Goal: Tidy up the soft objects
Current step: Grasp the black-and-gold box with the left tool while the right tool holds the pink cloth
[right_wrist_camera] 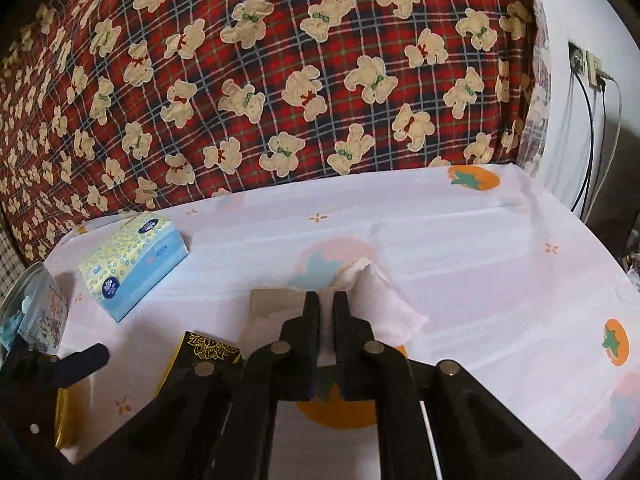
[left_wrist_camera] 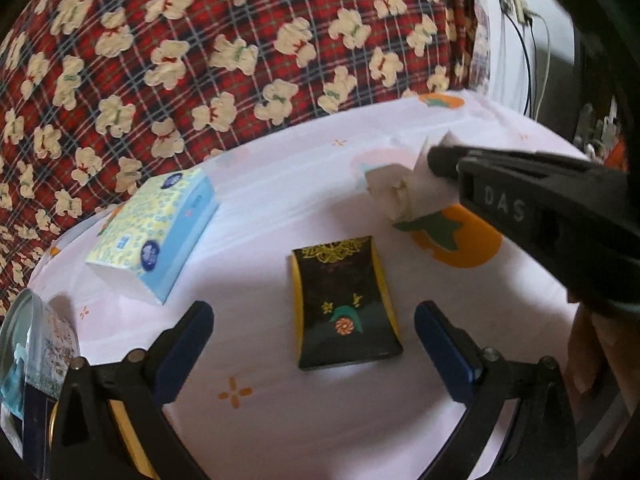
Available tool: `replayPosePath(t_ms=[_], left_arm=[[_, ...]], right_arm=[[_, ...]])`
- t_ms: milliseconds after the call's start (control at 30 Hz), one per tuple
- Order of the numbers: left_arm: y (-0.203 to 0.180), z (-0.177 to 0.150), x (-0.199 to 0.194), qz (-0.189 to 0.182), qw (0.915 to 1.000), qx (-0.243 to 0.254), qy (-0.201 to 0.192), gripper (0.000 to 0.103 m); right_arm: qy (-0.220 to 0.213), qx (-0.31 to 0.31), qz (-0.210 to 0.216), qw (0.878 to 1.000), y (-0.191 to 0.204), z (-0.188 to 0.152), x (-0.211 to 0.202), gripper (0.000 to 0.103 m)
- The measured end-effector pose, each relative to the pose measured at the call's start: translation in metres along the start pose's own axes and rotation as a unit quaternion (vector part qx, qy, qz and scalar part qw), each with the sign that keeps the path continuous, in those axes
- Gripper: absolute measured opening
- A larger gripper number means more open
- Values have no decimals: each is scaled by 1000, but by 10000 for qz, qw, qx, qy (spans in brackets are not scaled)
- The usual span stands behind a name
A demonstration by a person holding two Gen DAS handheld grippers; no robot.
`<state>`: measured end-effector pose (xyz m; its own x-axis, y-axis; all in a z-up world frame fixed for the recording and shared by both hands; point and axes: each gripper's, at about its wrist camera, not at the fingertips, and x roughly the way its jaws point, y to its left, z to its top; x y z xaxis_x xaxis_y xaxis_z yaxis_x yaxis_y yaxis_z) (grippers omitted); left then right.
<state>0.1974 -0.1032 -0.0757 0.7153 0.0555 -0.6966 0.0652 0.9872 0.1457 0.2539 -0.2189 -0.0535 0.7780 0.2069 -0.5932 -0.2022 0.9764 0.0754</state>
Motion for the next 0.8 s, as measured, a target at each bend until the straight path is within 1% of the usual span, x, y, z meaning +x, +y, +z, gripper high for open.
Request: replayPosePath(t_ms=[100, 133, 200, 233, 267, 300, 367, 467, 600, 667, 800], left_arm=[[-3, 2, 6, -7, 9999, 40, 134, 99], [-2, 3, 8, -33, 9999, 5, 166, 96], [3, 3, 12, -74, 9996, -92, 260, 87], [4, 3, 15, -128, 9993, -129, 326, 79], [5, 2, 17, -176, 9990, -136, 379, 74], [5, 2, 20, -213, 9986, -149, 452, 72], [6, 1, 21, -319, 9981, -190, 487, 55], [5, 0, 20, -435, 9978, -187, 461, 55], [12, -1, 18, -448, 9975, -346, 432, 55], [16, -1, 15, -468, 9973, -436, 351, 55], [22, -1, 9, -395, 9975, -559, 170, 55]], right_arm=[[-53, -8, -10, 10000, 0, -1, -2, 8], [-62, -11, -12, 10000, 0, -1, -3, 8], [-81, -5, -15, 10000, 0, -1, -3, 8], [-95, 3, -12, 10000, -1, -1, -4, 8], [-119, 10, -7, 9999, -1, -1, -5, 8], [-143, 10, -2, 9999, -1, -1, -6, 8], [-213, -6, 6, 9998, -1, -1, -8, 8], [-368, -81, 12, 9993, 3, -2, -15, 8], [-491, -154, 32, 9987, 6, -3, -19, 8], [-541, -140, 33, 9984, 5, -3, -22, 8], [-581, -115, 83, 9982, 5, -4, -24, 8]])
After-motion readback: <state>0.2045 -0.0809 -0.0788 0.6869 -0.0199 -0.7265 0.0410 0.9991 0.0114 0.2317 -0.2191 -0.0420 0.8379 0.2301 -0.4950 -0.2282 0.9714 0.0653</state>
